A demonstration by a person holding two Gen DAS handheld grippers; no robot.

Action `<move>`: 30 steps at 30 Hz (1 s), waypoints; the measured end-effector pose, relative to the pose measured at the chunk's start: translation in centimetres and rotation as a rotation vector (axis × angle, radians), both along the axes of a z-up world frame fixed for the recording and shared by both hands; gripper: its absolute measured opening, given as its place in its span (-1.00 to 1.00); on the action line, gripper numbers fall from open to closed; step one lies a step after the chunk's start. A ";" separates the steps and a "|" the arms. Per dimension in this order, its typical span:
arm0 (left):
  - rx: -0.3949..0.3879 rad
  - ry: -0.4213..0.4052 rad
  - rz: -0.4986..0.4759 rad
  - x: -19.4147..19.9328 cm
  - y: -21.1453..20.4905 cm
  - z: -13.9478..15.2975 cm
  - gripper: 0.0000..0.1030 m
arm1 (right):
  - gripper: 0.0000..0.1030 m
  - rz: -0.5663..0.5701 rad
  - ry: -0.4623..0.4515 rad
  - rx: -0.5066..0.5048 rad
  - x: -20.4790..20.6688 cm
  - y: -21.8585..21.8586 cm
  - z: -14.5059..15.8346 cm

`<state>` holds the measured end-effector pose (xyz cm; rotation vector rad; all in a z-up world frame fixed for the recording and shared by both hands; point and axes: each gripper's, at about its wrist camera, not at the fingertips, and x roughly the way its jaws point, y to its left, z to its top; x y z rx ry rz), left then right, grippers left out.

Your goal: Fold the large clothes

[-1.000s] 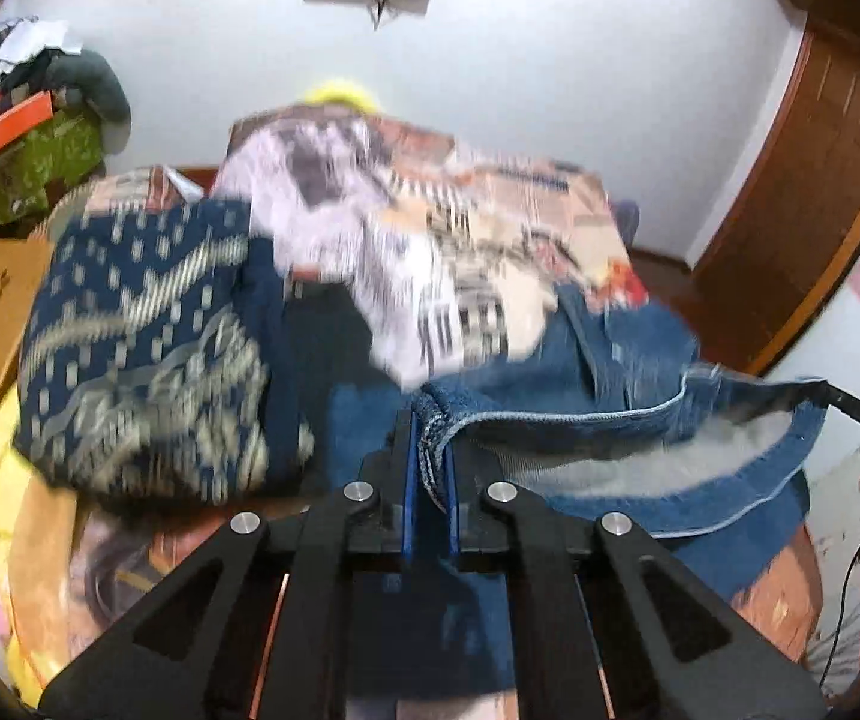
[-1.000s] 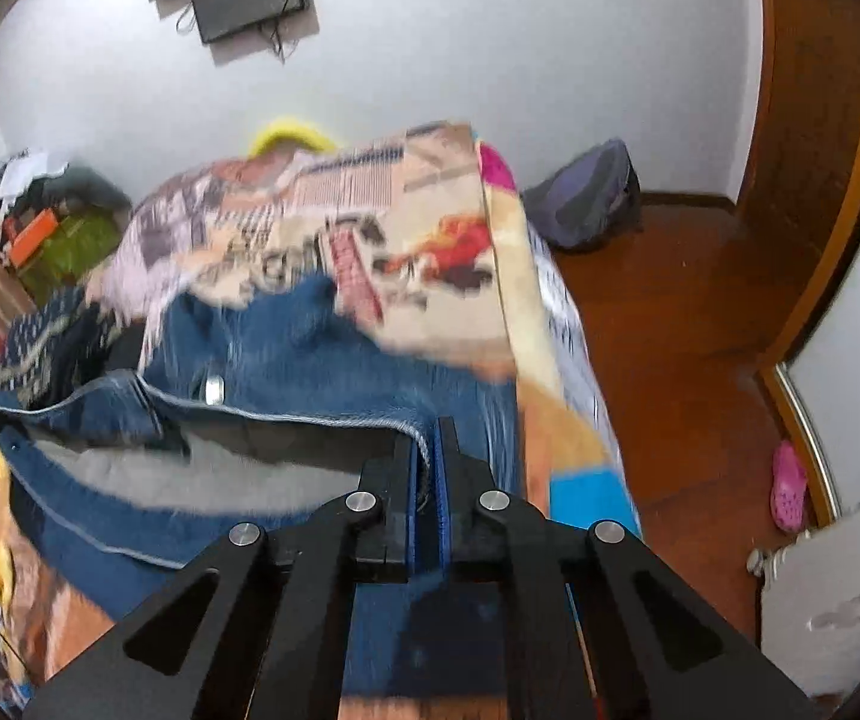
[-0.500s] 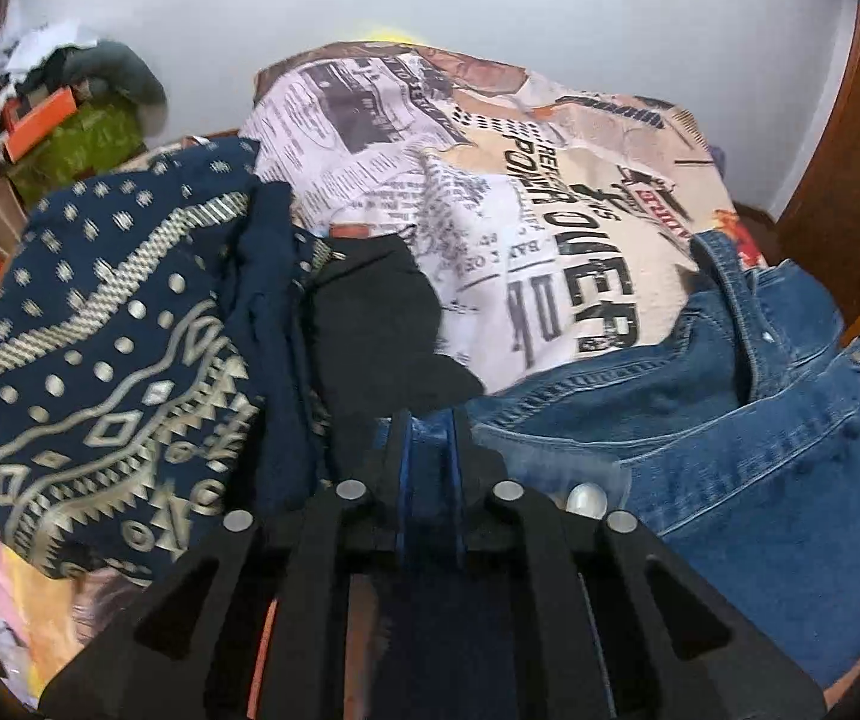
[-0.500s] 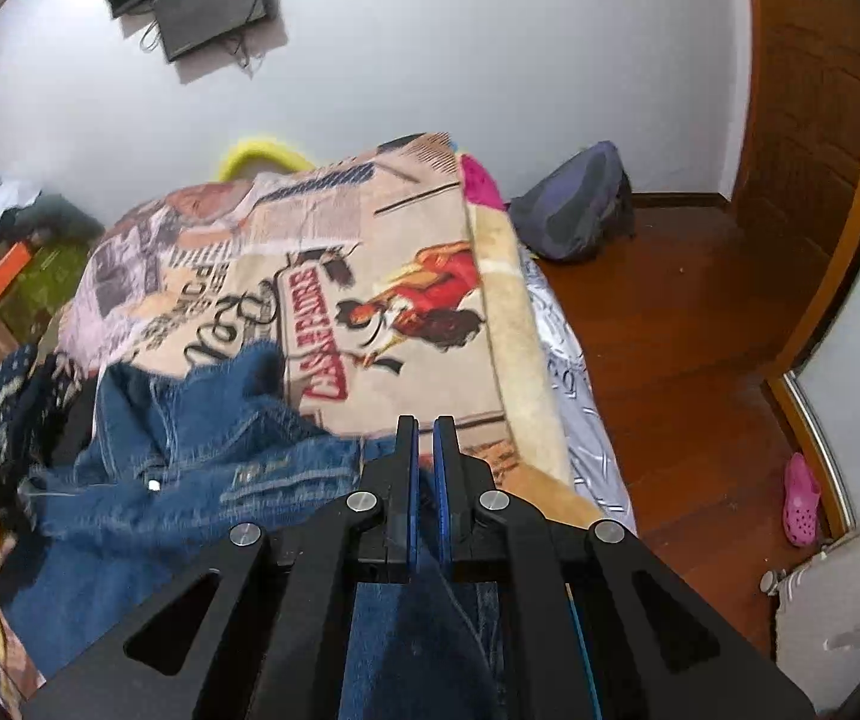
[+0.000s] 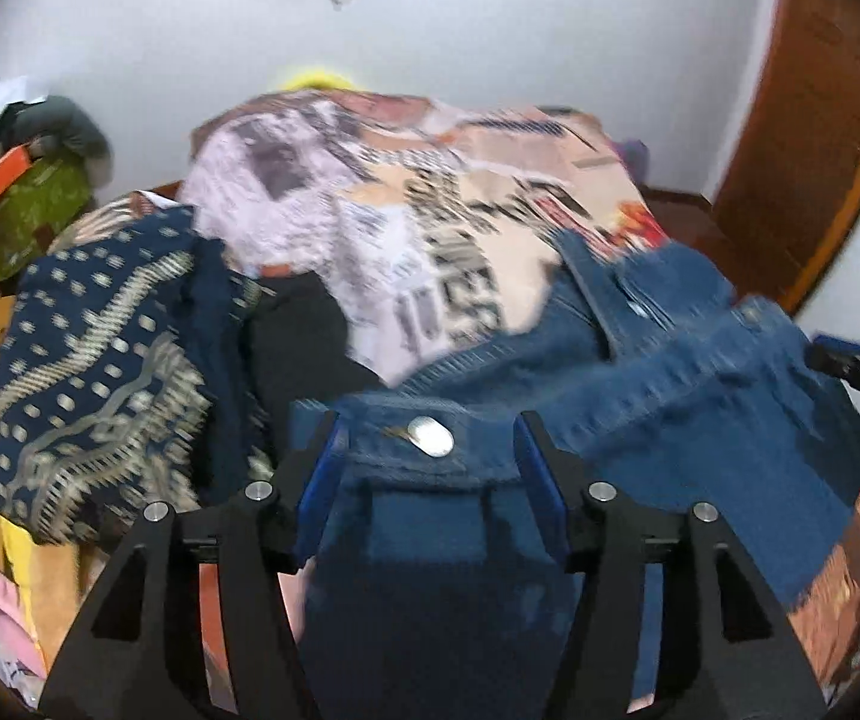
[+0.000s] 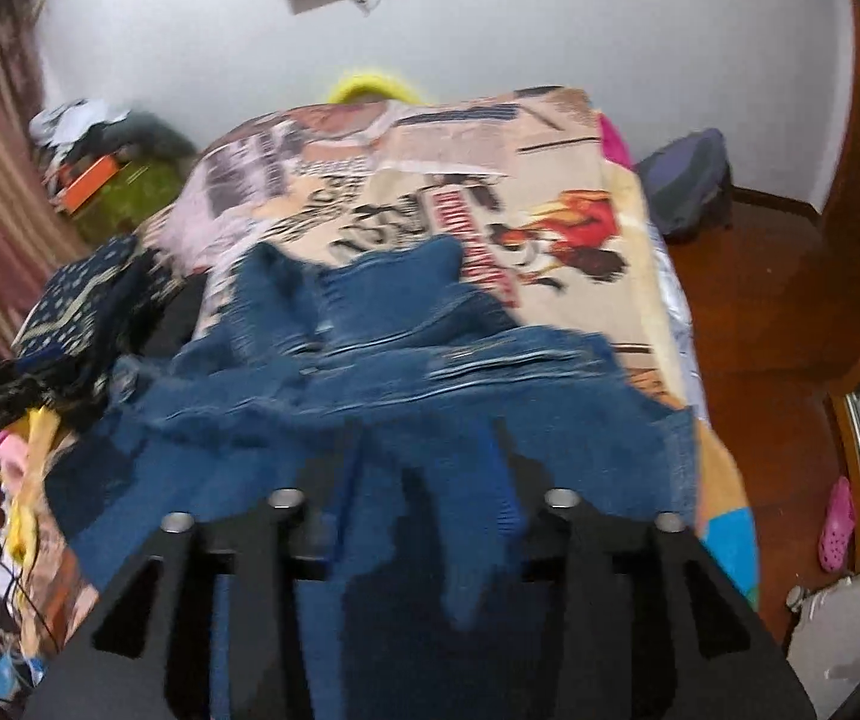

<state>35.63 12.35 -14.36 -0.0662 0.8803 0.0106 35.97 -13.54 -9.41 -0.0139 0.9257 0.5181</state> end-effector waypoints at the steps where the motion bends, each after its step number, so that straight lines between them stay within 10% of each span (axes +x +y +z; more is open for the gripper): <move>1: -0.003 0.010 -0.013 -0.1 -0.6 -0.3 0.13 | -0.06 0.015 0.001 -0.003 -0.5 0.6 -0.1; 12: -0.005 0.162 -0.064 -3.4 -5.3 -7.0 0.18 | 0.16 0.080 0.024 -0.104 -4.8 3.6 -3.4; 30: 0.059 0.081 0.020 -10.2 -4.9 -4.9 0.36 | 0.37 -0.039 0.047 -0.100 -8.8 0.1 -1.9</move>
